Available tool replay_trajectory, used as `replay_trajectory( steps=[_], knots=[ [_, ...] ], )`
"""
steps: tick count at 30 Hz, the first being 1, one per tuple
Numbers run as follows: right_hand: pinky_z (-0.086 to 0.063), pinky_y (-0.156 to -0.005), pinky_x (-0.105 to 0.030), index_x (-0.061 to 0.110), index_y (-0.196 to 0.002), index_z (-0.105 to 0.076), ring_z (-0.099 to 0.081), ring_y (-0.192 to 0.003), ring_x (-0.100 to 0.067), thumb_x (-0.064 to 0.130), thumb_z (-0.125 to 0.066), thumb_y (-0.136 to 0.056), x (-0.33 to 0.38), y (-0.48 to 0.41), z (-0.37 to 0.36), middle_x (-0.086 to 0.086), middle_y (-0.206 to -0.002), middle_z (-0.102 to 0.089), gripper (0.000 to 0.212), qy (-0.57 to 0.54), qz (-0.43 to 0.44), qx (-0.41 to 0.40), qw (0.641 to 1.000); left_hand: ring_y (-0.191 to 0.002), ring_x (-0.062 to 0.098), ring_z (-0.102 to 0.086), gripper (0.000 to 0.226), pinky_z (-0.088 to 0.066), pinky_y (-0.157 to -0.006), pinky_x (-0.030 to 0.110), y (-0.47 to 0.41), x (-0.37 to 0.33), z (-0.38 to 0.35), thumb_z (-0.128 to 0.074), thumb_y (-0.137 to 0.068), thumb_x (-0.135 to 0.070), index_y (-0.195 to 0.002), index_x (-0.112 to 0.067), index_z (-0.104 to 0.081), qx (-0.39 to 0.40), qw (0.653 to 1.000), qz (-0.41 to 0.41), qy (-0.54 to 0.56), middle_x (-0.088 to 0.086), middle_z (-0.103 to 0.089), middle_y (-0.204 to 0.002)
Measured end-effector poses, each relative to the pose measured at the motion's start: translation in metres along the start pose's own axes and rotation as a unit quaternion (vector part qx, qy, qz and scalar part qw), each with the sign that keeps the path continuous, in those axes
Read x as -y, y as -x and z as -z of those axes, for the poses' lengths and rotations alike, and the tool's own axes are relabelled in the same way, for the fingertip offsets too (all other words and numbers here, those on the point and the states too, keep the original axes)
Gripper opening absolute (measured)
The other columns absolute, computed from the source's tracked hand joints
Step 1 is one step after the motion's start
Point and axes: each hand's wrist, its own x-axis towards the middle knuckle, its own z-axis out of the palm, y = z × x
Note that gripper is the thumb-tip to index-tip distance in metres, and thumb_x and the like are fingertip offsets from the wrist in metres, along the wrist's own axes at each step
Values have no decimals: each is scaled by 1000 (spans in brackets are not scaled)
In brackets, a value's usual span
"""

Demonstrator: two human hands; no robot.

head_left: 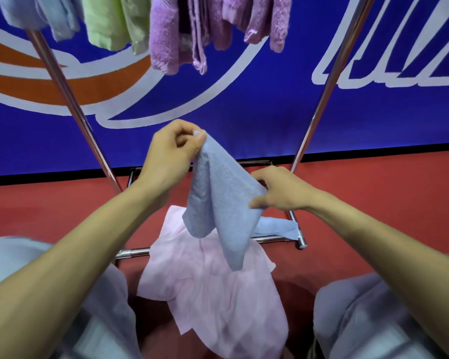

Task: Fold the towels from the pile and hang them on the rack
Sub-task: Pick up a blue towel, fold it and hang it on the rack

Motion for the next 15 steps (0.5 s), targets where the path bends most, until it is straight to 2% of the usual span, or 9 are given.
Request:
replay_trajectory(
  steps=[3,6,9,12,15],
  knots=[
    [-33,-54,-24,22,-60,-46,-43,-57,-12,22,-71,-80,-12,3,-2,5,-59,-47,32,39,-43,19,998,-68,20,-47,14,-41,-66,36,-7,10,11,-57,-94,-21,-80,-21,-57,-70,997,8,-14,13,-53,-73],
    [-38,-55,-24,21,-65,-53,-50,-58,-11,26,-69,-85,-23,6,-2,6,-59,-54,26,-6,-94,22,995,-59,14,-42,14,-37,-61,33,-11,20,17,-59,-93,-25,-79,-23,-57,-120,992,24,-36,2,-49,-63],
    [-40,-56,-25,10,-74,-62,-49,-57,-12,23,-66,-88,-24,8,1,2,-61,-53,20,-66,-128,8,990,-55,9,-43,13,-38,-59,27,-11,26,18,-59,-92,-27,-83,-19,-58,-146,986,34,-71,-5,-49,-60],
    [-40,-52,-23,12,-70,-56,-42,-56,-11,16,-56,-93,-18,11,6,1,-62,-44,23,-177,-147,-7,973,-59,12,-50,12,-49,-64,36,-10,31,17,-61,-92,-27,-84,-18,-59,-160,983,64,-59,-4,-53,-63],
    [-46,-43,-22,19,-69,-44,-34,-54,-9,16,-47,-99,-14,14,12,2,-63,-34,30,-320,-184,-51,928,-57,16,-59,12,-57,-68,39,-7,32,14,-62,-92,-21,-90,-10,-60,-149,982,112,0,4,-59,-69]
  ],
)
